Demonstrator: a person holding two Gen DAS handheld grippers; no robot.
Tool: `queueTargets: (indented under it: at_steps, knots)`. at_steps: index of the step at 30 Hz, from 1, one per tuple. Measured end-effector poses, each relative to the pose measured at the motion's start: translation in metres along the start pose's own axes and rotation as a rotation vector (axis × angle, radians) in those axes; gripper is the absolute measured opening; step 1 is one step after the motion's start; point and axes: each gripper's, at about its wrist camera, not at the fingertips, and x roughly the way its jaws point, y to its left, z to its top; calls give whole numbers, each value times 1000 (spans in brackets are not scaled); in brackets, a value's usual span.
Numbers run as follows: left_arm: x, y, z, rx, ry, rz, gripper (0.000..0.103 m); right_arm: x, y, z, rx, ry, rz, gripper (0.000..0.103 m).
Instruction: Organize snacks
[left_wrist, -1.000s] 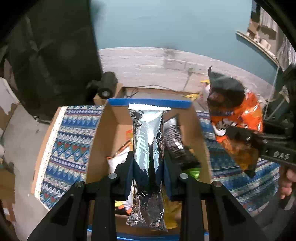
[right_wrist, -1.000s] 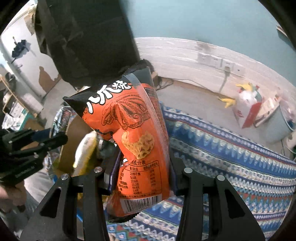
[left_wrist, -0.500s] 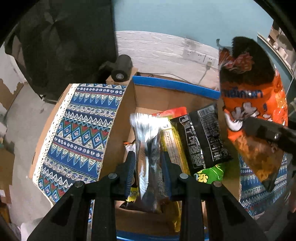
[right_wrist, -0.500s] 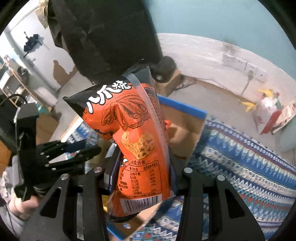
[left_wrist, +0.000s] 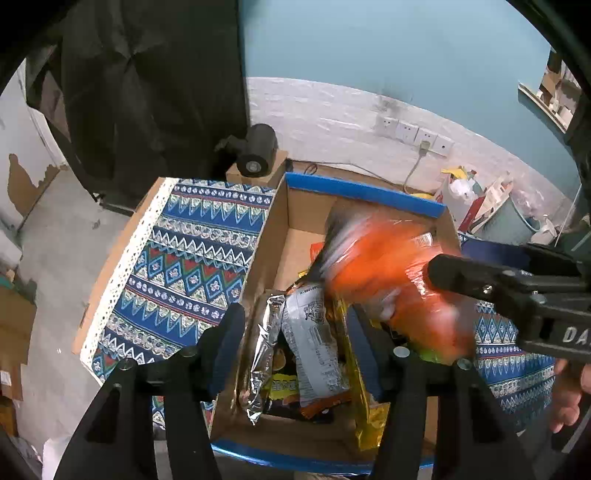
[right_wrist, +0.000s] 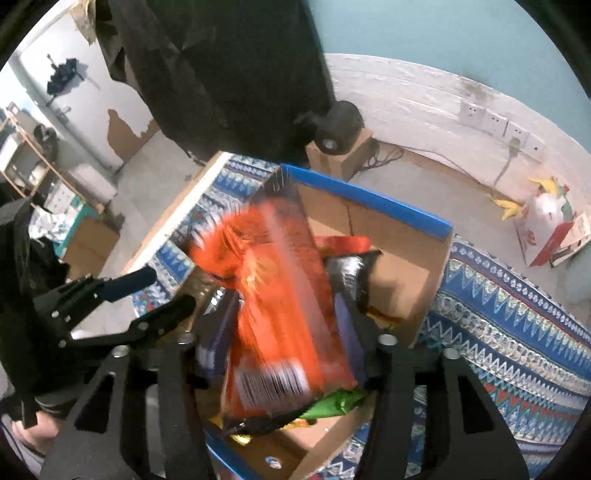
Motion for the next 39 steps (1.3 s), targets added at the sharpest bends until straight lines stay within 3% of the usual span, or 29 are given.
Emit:
queueTargets:
  at_steps: [2, 11, 13, 20, 27, 32, 39]
  knots:
    - [-5, -1, 0, 0, -11, -5, 60, -6, -1, 1, 4, -23, 0, 72]
    - [-16, -22, -2, 33, -29, -63, 62, -44, -9, -5, -2, -119, -63, 79]
    - [-22, -28, -3, 49, -43, -62, 72, -54, -11, -8, -18, -138, -97, 79]
    - [-47, -48, -3, 87, -108, -70, 86, -80, -27, -23, -32, -178, -171, 79]
    - [-65, -64, 5, 97, -147, -63, 90, -103, -44, -35, -13, -224, -211, 80]
    - [-76, -76, 5, 135, -197, -33, 99, -113, -52, -45, -20, -267, -253, 80]
    - [-76, -81, 0, 154, -213, 15, 99, -119, -64, -58, -10, -276, -263, 80]
